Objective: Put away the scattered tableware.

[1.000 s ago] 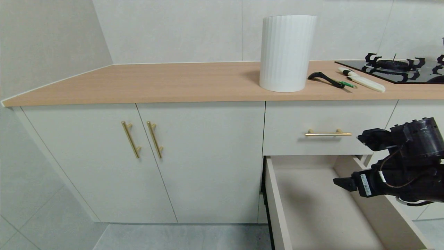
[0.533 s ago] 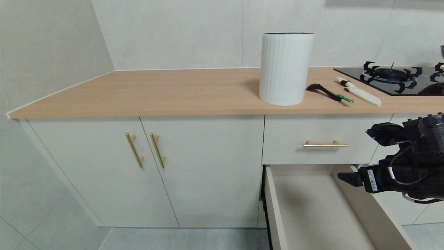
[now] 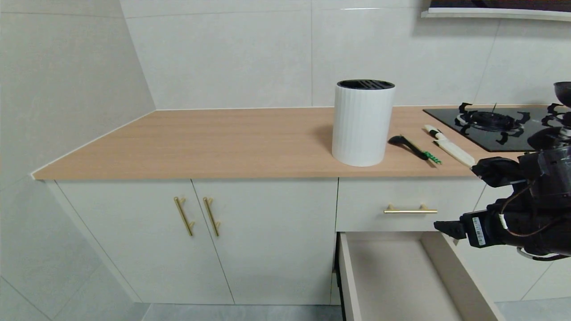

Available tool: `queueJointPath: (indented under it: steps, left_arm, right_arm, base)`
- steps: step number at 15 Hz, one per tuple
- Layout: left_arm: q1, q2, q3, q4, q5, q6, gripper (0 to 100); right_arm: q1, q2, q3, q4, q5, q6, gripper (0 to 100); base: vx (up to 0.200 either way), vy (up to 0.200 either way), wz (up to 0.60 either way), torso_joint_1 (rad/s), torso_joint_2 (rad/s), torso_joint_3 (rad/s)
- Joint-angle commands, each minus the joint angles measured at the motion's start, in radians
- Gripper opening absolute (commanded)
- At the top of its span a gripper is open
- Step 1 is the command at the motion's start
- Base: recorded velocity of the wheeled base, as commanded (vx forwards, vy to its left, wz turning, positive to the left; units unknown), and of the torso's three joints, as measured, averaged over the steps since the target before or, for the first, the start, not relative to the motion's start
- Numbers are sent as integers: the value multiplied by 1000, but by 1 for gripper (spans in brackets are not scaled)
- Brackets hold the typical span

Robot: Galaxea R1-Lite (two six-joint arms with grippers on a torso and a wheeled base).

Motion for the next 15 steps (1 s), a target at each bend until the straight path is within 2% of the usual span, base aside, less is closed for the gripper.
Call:
queueJointPath:
  steps: [1, 5, 9, 11, 15]
  left_arm:
    - [0, 0, 0, 1, 0, 0, 100]
    - [0, 0, 0, 0, 0, 0, 100]
    - [0, 0, 0, 0, 0, 0, 100]
    - [0, 0, 0, 0, 0, 0, 100]
    - [0, 0, 0, 1, 0, 0, 100]
  right_arm:
    - [1, 3, 0, 0, 0, 0, 100]
    - [1, 4, 2, -14, 0, -5, 100]
    - [-2, 52, -18, -69, 0, -6, 100]
    - [-39, 116, -67, -105, 9, -25, 100]
    - [-53, 276, -230, -144, 9, -28, 100]
  base:
    - [0, 0, 0, 203, -491, -290]
    - [0, 0, 0, 183, -416, -236]
    - [0, 0, 0, 24, -57, -30]
    - [0, 0, 0, 0, 0, 0]
    - [0, 0, 0, 0, 0, 0]
